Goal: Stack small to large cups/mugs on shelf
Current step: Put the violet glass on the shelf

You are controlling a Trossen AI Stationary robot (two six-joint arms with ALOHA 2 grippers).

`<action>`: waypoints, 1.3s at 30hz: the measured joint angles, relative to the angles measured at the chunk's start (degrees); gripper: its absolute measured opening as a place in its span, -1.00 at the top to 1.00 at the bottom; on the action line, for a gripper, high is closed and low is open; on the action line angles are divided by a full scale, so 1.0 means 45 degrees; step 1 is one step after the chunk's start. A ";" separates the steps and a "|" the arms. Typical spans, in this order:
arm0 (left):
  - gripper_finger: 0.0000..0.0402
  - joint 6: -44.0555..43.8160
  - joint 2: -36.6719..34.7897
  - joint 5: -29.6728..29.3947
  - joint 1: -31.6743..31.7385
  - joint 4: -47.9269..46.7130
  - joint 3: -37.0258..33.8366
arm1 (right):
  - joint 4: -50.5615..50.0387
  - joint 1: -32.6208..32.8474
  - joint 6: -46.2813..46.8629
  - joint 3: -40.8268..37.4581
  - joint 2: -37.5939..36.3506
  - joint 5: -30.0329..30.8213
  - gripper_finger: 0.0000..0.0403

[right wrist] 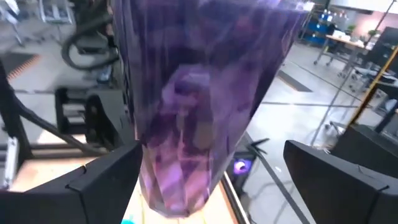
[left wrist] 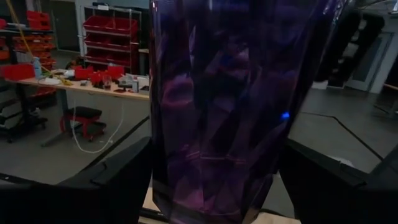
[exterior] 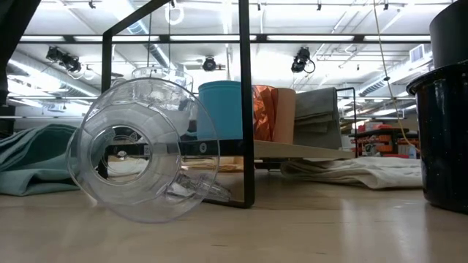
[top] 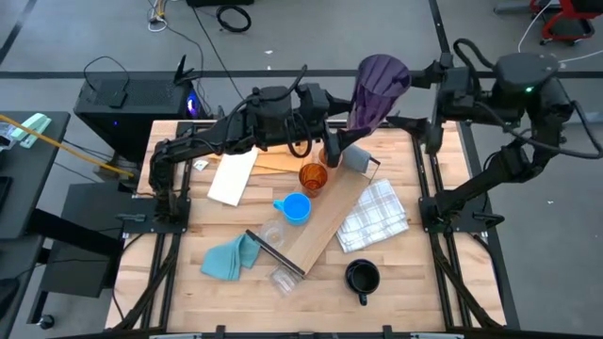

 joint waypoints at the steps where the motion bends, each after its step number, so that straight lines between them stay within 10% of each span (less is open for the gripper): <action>1: -0.59 0.0002 0.0000 0.0107 0.0000 0.0003 -0.0001 | 0.0058 0.0000 0.0132 0.0037 0.0005 -0.0183 -0.98; 39: -0.60 0.0138 0.0020 0.1124 -0.0005 0.0285 -0.0005 | 0.1250 0.0000 0.1484 0.0054 0.1103 -0.1657 -0.78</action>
